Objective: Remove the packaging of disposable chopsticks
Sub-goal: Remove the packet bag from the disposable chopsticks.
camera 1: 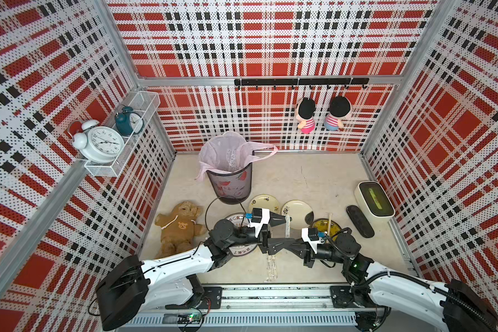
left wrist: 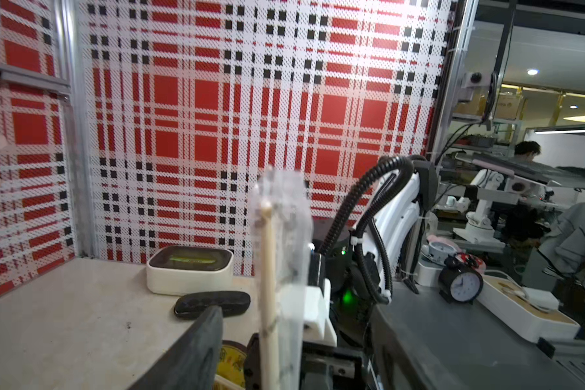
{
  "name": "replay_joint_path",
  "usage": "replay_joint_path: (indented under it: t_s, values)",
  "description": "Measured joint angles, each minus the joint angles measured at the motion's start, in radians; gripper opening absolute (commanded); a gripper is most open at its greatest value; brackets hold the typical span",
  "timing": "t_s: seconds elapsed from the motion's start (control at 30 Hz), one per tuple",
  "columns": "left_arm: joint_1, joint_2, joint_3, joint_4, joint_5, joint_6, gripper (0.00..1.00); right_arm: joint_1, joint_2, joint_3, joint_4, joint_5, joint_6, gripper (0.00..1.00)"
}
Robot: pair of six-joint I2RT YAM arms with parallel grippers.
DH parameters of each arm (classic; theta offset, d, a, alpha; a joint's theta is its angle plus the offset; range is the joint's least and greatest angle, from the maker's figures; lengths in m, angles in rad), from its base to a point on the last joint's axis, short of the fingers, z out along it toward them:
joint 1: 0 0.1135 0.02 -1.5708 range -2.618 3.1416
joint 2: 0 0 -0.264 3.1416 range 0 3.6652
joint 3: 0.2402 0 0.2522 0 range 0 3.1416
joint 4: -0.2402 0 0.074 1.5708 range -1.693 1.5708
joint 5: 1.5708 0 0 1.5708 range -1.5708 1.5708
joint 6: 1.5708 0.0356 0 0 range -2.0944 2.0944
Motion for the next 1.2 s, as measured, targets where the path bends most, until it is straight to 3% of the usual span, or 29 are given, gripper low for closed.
replay_joint_path:
  t_s: [0.17, 0.23, 0.5, 0.8, 1.2]
  values:
    - [0.000, -0.008, 0.030, -0.010, -0.060, -0.002, 0.42, 0.000, 0.013, 0.000, 0.000, 0.018, -0.003, 0.00]
    - [0.000, 0.008, 0.051, -0.020, -0.068, -0.005, 0.21, 0.000, 0.023, 0.000, -0.001, 0.023, -0.004, 0.00]
    - [0.003, 0.040, 0.074, -0.046, -0.057, -0.003, 0.00, 0.000, 0.026, 0.000, -0.002, 0.025, -0.005, 0.00]
    - [-0.001, 0.072, 0.074, -0.006, -0.015, -0.006, 0.00, 0.000, -0.009, -0.002, -0.047, 0.025, -0.014, 0.00]
    - [-0.034, 0.180, 0.027, 0.156, -0.074, -0.013, 0.00, -0.005, -0.051, 0.055, -0.253, 0.030, -0.065, 0.00]
